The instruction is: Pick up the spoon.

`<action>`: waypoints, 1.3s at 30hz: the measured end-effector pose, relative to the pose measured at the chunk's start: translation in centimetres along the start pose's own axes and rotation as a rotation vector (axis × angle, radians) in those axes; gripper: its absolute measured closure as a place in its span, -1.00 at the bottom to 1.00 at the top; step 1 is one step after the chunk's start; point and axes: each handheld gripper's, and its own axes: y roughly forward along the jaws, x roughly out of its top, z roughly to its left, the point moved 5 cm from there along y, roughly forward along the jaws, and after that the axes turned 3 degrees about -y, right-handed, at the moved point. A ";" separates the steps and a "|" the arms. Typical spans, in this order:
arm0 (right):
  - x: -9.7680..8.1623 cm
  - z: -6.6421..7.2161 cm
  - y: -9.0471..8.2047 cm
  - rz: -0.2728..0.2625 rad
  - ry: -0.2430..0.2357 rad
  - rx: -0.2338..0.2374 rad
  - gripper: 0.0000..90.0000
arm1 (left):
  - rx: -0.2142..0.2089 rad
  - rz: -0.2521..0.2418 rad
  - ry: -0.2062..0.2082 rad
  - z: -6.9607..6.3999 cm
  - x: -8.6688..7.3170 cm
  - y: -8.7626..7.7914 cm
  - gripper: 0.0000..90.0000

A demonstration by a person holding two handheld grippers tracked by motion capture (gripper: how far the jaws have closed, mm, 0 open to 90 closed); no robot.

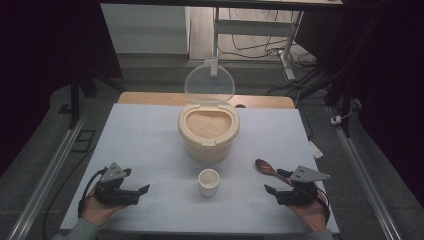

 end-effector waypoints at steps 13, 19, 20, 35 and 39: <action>0.0 0.3 0.2 0.011 0.002 0.010 -0.42 | -0.012 0.009 0.004 0.0 0.0 0.2 -0.77; 0.1 0.3 0.1 0.009 0.010 0.016 -0.40 | 0.000 0.006 0.010 0.1 0.0 0.2 -0.77; 0.1 0.3 0.1 0.009 0.009 0.016 -0.40 | 0.000 0.006 0.011 0.1 0.0 0.2 -0.77; 1.8 -0.2 -0.7 0.051 0.028 0.008 -0.36 | -0.004 0.012 0.018 0.0 0.3 0.4 -0.77; 3.0 -0.6 -0.9 0.082 0.029 0.016 -0.36 | -0.002 0.017 0.028 -0.1 0.3 0.5 -0.77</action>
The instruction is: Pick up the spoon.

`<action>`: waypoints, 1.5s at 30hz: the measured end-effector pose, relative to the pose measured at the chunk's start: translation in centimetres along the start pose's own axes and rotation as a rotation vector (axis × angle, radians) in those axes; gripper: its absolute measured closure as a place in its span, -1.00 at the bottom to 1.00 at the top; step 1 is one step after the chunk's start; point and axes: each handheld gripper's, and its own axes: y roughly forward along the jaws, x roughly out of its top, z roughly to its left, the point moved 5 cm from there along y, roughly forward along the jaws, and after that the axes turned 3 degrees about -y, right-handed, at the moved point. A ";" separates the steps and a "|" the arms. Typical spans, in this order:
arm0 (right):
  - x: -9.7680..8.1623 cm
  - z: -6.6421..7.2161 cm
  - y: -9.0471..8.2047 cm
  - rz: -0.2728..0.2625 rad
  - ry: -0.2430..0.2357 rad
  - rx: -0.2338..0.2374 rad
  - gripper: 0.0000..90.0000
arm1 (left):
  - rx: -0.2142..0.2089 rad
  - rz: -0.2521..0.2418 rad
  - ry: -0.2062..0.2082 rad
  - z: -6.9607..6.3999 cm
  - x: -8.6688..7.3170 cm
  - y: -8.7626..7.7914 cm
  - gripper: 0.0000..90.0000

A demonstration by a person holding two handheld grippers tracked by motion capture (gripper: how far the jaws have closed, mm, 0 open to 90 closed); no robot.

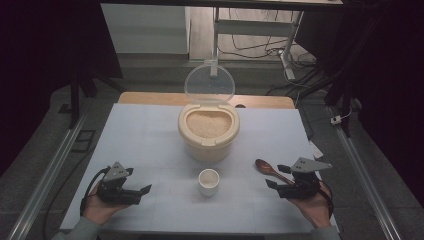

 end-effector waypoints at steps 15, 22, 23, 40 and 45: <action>3.7 -2.1 -0.5 0.192 -0.009 -0.030 -0.35 | -0.005 0.013 0.005 0.0 -0.1 0.3 -0.77; 2.6 -3.7 -0.6 0.254 0.016 -0.075 -0.35 | -0.002 0.020 0.010 0.1 -0.2 0.4 -0.77; 2.6 -3.7 -0.6 0.254 0.016 -0.075 -0.35 | -0.002 0.020 0.010 0.1 -0.2 0.4 -0.77; -0.3 -4.7 0.0 0.407 0.020 -0.061 -0.34 | -0.001 0.036 0.016 0.1 -0.4 0.6 -0.77; -0.9 -4.9 0.0 0.436 0.019 -0.052 -0.34 | -0.002 0.039 0.019 0.1 -0.4 0.6 -0.77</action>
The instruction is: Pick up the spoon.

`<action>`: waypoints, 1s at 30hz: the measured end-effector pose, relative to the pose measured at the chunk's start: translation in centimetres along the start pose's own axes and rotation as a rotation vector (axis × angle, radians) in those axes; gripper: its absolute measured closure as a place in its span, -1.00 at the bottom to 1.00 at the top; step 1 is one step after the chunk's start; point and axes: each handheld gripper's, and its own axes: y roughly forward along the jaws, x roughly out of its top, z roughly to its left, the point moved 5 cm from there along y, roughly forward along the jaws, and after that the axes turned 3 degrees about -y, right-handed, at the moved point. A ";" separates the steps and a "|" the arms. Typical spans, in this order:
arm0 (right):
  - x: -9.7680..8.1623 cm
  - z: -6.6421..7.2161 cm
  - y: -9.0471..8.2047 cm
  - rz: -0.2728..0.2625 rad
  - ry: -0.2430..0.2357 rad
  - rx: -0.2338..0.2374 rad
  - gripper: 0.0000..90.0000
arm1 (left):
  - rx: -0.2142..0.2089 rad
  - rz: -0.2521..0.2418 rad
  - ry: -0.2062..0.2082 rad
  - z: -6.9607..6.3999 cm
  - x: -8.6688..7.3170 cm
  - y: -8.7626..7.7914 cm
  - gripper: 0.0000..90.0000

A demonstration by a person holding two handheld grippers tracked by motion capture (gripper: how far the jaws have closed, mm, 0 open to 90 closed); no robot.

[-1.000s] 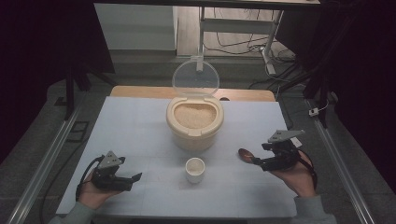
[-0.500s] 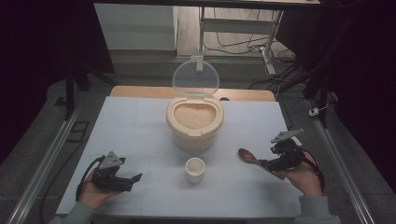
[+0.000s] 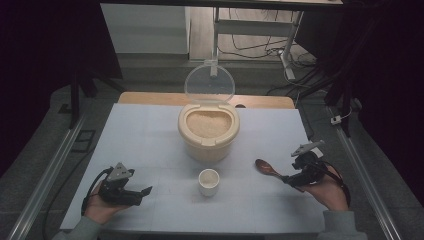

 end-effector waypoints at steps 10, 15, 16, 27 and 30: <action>-1.3 -0.5 1.9 0.114 -0.034 0.002 -0.11 | 0.002 0.012 0.004 0.1 -0.1 0.2 -0.77; -1.7 -0.8 3.0 0.135 -0.044 0.010 0.02 | 0.004 0.014 0.004 0.1 -0.2 0.2 -0.77; -1.7 -0.8 3.0 0.135 -0.044 0.010 0.02 | 0.005 0.014 0.004 0.1 -0.2 0.2 -0.77; -1.7 -0.6 4.3 0.190 -0.107 0.037 0.41 | 0.006 0.017 0.002 0.2 -0.3 0.2 -0.77; -1.6 -0.4 4.5 0.208 -0.132 0.054 0.55 | 0.005 0.020 0.003 0.3 -0.3 0.3 -0.77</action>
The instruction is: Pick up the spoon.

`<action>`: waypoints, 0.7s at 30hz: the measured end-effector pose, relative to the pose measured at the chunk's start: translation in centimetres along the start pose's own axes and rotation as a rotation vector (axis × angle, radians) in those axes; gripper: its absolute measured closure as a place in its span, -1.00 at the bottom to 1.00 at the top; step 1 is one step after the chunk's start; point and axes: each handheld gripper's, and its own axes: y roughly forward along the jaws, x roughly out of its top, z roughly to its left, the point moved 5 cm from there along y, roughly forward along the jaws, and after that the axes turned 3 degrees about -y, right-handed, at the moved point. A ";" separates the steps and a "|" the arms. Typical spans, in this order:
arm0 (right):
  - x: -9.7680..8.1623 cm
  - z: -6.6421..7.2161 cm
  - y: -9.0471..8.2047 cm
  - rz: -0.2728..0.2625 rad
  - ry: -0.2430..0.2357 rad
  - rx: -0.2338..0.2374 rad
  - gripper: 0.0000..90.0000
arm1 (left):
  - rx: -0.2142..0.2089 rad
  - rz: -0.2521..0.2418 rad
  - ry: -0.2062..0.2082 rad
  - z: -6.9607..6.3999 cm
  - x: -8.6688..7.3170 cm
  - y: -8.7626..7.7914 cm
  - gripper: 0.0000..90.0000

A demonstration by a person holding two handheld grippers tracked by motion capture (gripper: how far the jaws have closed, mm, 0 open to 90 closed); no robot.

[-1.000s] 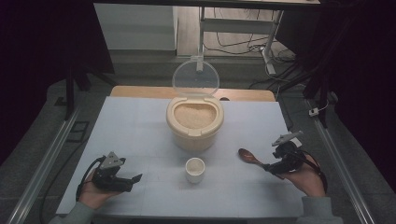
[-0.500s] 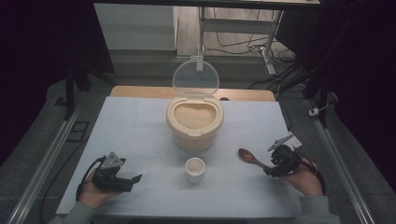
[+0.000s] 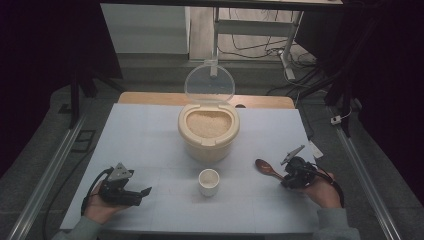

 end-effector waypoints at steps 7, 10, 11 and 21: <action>0.3 0.1 0.2 0.027 -0.028 0.035 0.71 | 0.001 0.002 0.003 0.0 0.0 0.0 -0.77; 0.3 -0.1 0.2 0.026 -0.028 0.046 0.73 | 0.001 0.003 0.005 -0.1 0.0 0.0 -0.77; 0.3 -0.1 0.2 0.023 -0.027 0.051 0.73 | 0.001 0.004 0.005 -0.1 0.0 0.0 -0.77; 0.3 0.0 0.1 0.018 -0.041 0.038 0.77 | 0.003 0.006 0.004 0.0 0.0 0.0 -0.77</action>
